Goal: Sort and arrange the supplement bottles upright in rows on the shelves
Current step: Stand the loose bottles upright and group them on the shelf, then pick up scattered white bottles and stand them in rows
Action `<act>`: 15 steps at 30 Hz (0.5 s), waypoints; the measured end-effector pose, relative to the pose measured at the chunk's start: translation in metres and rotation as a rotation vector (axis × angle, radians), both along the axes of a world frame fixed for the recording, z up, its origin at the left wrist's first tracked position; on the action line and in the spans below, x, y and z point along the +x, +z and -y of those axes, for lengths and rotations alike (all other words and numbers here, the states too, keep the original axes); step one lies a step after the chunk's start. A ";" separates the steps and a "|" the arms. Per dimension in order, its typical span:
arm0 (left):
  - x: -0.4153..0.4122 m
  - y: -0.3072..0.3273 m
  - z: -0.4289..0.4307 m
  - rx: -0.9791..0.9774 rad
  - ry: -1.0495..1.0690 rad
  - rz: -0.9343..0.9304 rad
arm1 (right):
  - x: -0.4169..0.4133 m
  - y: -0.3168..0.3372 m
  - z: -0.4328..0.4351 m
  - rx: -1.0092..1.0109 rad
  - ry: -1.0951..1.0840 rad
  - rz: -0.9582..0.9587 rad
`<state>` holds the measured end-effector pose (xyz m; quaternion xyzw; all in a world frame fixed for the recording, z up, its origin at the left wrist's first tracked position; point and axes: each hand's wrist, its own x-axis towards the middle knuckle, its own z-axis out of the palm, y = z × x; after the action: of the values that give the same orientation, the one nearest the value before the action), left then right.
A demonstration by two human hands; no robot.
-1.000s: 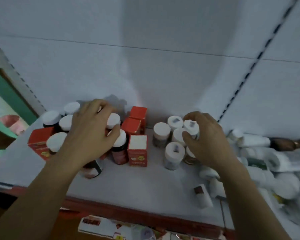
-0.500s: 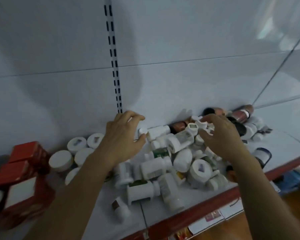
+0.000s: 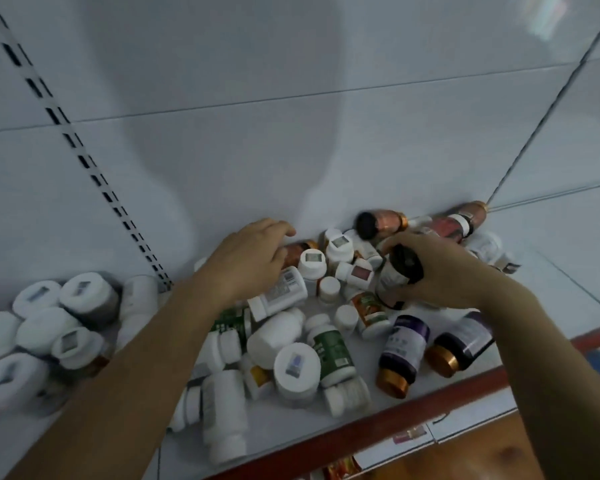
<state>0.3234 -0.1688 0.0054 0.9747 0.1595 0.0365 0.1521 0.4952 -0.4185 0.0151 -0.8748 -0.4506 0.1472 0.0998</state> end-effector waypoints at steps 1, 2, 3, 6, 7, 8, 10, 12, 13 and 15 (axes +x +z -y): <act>0.011 0.000 0.001 0.004 0.020 -0.030 | 0.006 0.000 0.001 0.089 -0.035 -0.015; 0.022 -0.001 0.002 0.006 0.038 -0.064 | 0.014 0.000 0.002 0.183 -0.082 -0.043; 0.032 -0.001 0.003 0.015 0.050 -0.103 | 0.019 -0.001 0.002 0.292 -0.132 -0.076; 0.055 0.000 0.014 0.058 0.068 -0.147 | 0.026 -0.008 0.001 0.648 -0.344 -0.238; 0.062 0.002 0.019 0.066 0.075 -0.109 | 0.027 -0.014 0.001 0.745 -0.436 -0.316; 0.070 0.005 0.025 0.064 0.078 -0.053 | 0.027 -0.019 0.001 0.843 -0.531 -0.422; 0.088 0.012 0.036 0.038 0.061 0.030 | 0.030 -0.025 0.003 0.995 -0.718 -0.670; 0.105 0.015 0.044 0.014 0.030 0.023 | 0.036 -0.025 0.007 1.078 -0.830 -0.788; 0.113 0.014 0.046 0.001 0.024 0.006 | 0.038 -0.022 0.009 1.079 -0.845 -0.759; 0.123 0.009 0.048 -0.012 0.024 -0.013 | 0.044 -0.017 0.015 1.074 -0.834 -0.671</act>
<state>0.4463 -0.2165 0.0147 0.9721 0.1722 0.0308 0.1563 0.5388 -0.4331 -0.0015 -0.7121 -0.0377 0.1159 0.6914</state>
